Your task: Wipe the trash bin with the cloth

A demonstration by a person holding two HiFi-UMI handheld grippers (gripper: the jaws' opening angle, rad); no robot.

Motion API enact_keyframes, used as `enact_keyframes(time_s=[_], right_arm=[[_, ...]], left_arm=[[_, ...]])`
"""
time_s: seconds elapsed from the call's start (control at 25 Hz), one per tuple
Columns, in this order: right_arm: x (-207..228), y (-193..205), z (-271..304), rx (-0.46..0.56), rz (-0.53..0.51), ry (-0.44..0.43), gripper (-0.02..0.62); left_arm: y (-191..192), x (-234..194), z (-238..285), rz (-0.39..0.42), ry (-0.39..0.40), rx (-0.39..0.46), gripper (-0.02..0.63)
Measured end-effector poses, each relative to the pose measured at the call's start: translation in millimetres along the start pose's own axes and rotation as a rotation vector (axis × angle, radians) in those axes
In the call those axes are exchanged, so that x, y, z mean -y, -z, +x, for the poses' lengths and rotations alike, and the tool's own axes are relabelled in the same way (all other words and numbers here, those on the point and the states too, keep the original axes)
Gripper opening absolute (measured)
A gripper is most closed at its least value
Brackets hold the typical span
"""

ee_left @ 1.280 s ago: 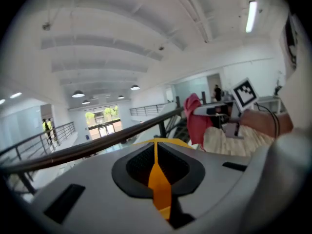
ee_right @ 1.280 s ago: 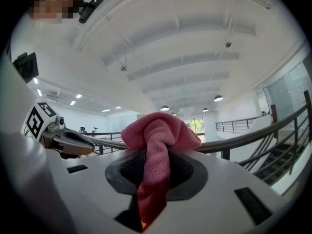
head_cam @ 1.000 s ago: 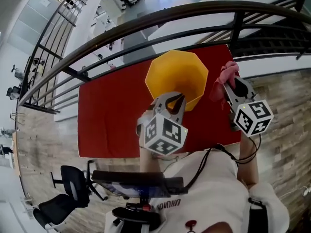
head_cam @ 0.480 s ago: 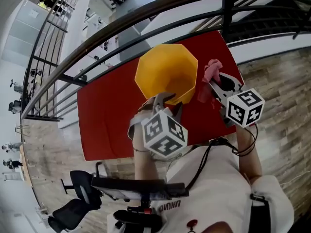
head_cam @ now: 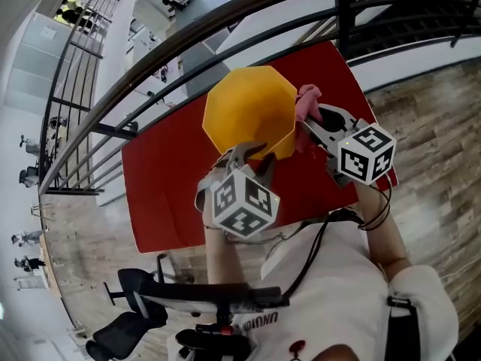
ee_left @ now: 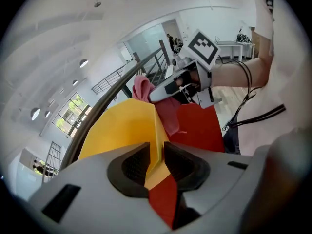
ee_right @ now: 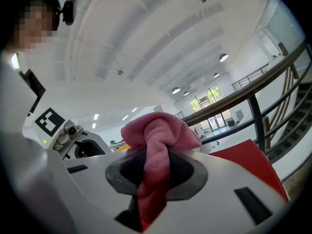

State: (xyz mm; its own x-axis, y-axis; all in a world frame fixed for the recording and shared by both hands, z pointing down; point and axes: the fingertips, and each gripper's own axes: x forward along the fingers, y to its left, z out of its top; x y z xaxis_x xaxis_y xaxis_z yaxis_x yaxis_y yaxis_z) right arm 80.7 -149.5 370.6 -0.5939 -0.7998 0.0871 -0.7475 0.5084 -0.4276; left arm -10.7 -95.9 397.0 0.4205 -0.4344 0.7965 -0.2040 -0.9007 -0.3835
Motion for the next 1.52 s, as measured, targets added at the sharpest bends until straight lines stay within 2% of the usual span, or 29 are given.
enact_keyframes(time_s=[0.24,0.88,1.52], right_arm=[[9,22,4,-0.025,0.045,0.008,0.098],[48,134,23,-0.298,0.061,0.093,0.098],[82,203,40,-0.497,0.072,0.164,0.098]], left_arm=[[-4,1,0,0.011,-0.035,0.040,0.094],[-7,-1,-2,0.008,-0.047,0.103,0.083],[-11,-2,-4,-0.011,-0.039,0.130,0.074]])
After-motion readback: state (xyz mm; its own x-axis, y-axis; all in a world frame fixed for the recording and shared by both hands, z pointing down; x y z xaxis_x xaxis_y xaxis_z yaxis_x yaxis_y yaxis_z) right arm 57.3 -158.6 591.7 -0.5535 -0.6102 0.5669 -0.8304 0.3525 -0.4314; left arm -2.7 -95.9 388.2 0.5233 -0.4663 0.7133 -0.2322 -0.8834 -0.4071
